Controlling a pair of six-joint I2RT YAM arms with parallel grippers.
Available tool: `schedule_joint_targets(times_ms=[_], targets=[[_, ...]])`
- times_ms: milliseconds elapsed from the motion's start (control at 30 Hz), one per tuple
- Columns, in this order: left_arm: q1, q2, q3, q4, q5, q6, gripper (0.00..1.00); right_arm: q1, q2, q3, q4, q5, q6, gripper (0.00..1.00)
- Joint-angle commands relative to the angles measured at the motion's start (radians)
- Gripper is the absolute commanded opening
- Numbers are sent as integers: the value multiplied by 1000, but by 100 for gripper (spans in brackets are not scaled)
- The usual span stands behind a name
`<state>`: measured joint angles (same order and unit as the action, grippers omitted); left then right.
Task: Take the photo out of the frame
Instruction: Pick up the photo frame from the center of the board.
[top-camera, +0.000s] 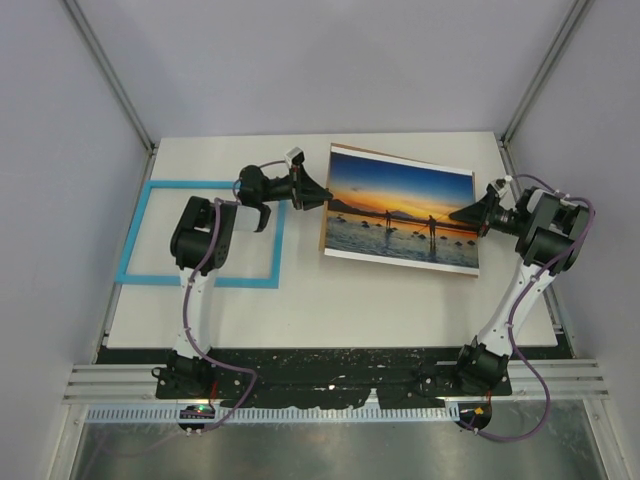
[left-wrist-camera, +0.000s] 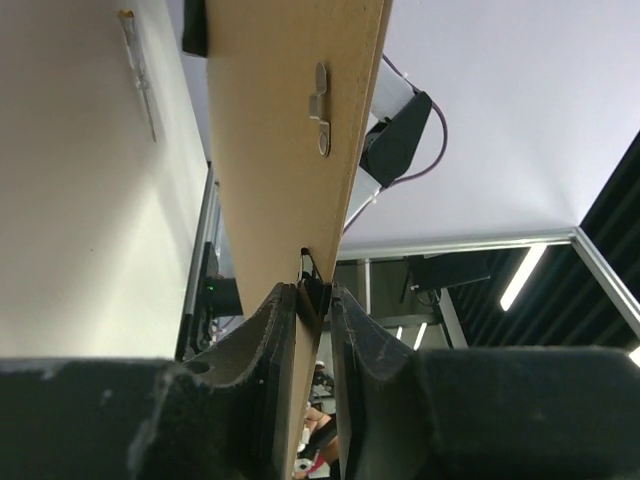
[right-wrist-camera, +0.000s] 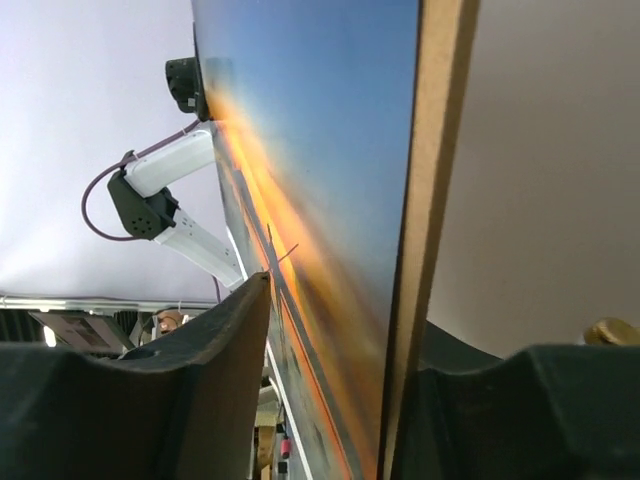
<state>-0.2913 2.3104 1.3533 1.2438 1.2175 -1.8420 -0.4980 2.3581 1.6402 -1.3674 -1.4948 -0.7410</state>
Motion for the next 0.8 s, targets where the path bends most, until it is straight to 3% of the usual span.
schedule_joint_targets(times_ms=[0,67,267,767], targets=[[-6,-16,36,207,14,-68,22,6,3,21,-150,-91,-40,53],[-6,-14,40,218,11,-80,17,6,4,20,-150,-94,-44,59],[-6,-17,44,246,8,-109,17,6,13,15,-148,-91,-51,68],[6,-42,38,246,-1,-120,24,6,41,1,-150,-84,-75,79]])
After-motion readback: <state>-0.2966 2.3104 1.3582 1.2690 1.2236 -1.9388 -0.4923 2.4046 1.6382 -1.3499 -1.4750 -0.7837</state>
